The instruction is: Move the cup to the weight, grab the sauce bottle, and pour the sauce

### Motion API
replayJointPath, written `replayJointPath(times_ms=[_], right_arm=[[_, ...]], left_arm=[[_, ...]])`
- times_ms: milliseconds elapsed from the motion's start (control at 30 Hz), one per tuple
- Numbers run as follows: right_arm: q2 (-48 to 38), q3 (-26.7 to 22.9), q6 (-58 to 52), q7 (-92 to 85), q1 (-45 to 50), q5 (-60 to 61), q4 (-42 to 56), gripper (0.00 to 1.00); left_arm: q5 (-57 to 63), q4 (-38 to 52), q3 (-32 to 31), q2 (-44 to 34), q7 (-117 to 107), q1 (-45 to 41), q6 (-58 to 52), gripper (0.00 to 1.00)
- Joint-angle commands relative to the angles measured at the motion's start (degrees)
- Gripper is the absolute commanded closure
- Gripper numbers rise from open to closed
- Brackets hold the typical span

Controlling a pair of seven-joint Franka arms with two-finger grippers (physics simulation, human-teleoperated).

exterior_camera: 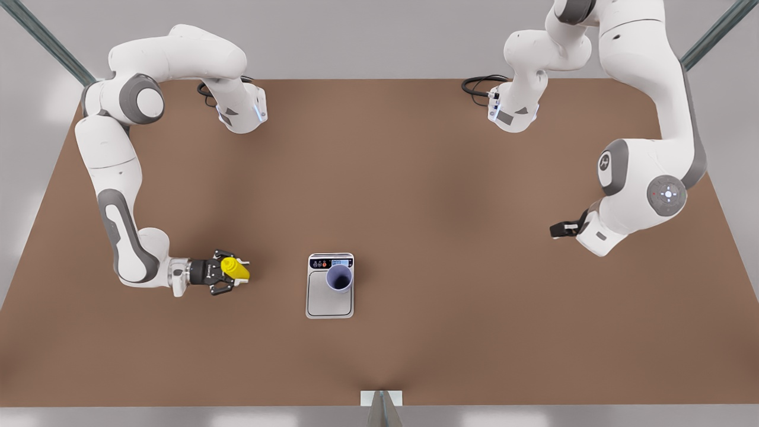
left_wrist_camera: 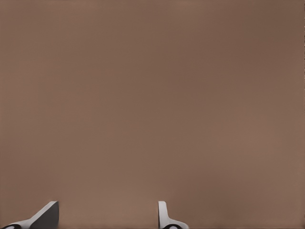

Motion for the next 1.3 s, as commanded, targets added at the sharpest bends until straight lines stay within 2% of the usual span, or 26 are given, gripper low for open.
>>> replayJointPath(times_ms=[0,133,200,300,667,700,733,1000,1267], right_arm=[[0.1,0.0,0.0,0.0,0.0,0.1,0.0,0.44],[0.2,0.0,0.0,0.0,0.0,0.1,0.1,0.39],[0.2,0.0,0.0,0.1,0.0,0.1,0.0,0.32],[0.2,0.0,-0.1,0.3,0.0,0.1,0.1,0.27],[0.3,0.0,-0.3,0.5,0.0,0.1,0.5,0.24],[0.3,0.0,-0.3,0.5,0.0,0.2,0.5,0.18],[0.3,0.0,-0.3,0.5,0.0,0.1,0.5,0.00],[0.2,0.0,-0.3,0.6,-0.6,0.0,0.5,0.00],[-0.1,-0.1,-2.6,2.0,-6.6,-3.5,-0.2,0.00]], left_arm=[[-0.1,0.0,0.0,-0.1,0.1,0.0,0.0,0.00],[-0.1,0.0,0.0,-0.2,-0.2,0.0,-0.4,0.00],[-0.1,0.0,0.0,-0.2,-0.3,0.0,-0.4,0.00],[-0.1,0.0,0.0,0.0,-0.3,0.0,-0.4,0.00],[0.0,0.0,0.0,-0.1,-0.2,0.0,-0.4,0.00],[0.0,0.0,0.0,-0.1,-0.2,0.0,-0.4,0.00],[0.0,0.0,0.0,-0.1,-0.2,0.0,-0.4,0.00],[0.0,0.0,0.0,0.0,0.0,0.0,-0.3,0.00],[0.0,0.0,0.0,0.0,0.0,0.0,-0.4,0.00]])
